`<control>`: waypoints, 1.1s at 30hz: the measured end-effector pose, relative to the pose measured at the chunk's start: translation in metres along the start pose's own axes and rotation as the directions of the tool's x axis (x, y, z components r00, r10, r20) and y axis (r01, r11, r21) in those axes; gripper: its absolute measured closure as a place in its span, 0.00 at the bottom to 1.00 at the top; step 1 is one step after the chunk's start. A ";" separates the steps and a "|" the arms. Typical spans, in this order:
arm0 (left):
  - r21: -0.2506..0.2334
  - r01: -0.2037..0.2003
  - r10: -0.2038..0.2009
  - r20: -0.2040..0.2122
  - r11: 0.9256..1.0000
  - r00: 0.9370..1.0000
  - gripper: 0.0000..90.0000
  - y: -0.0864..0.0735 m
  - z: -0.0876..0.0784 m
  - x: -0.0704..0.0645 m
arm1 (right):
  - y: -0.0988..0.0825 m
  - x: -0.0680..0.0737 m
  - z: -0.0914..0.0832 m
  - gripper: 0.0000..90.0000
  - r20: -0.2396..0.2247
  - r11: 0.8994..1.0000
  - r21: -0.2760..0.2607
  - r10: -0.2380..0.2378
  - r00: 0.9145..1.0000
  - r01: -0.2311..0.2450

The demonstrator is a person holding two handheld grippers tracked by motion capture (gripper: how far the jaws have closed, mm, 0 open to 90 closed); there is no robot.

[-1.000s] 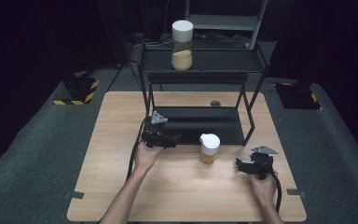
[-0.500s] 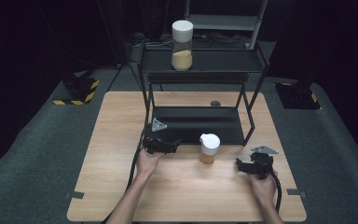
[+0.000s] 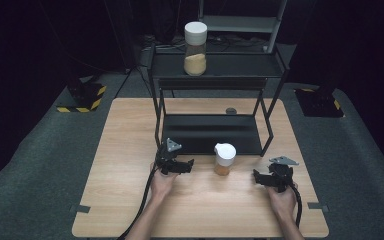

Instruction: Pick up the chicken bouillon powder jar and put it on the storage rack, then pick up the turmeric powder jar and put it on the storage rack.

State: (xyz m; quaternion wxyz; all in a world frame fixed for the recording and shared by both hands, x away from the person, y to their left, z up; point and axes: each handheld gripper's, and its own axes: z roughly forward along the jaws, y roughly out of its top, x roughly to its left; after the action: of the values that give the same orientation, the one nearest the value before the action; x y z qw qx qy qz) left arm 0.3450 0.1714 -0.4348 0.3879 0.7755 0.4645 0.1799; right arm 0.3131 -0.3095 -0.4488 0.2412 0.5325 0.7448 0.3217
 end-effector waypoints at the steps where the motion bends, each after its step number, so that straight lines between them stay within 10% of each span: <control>1: 0.001 0.000 0.000 -0.004 1.000 1.000 0.08 -0.001 0.001 -0.001 | 0.000 0.000 0.000 0.08 0.000 1.000 0.000 0.000 1.000 0.000; 33: 0.064 -0.052 0.056 -0.062 0.997 0.996 0.08 -0.006 0.021 -0.017 | 0.011 0.003 0.001 0.06 0.004 0.999 0.044 0.002 1.000 -0.002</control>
State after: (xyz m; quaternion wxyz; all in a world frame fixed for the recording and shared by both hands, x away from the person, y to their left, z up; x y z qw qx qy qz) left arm 0.3462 0.1491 -0.4519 0.3433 0.7934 0.4610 0.2004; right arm 0.3202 -0.3040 -0.4413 0.2305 0.5390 0.7507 0.3046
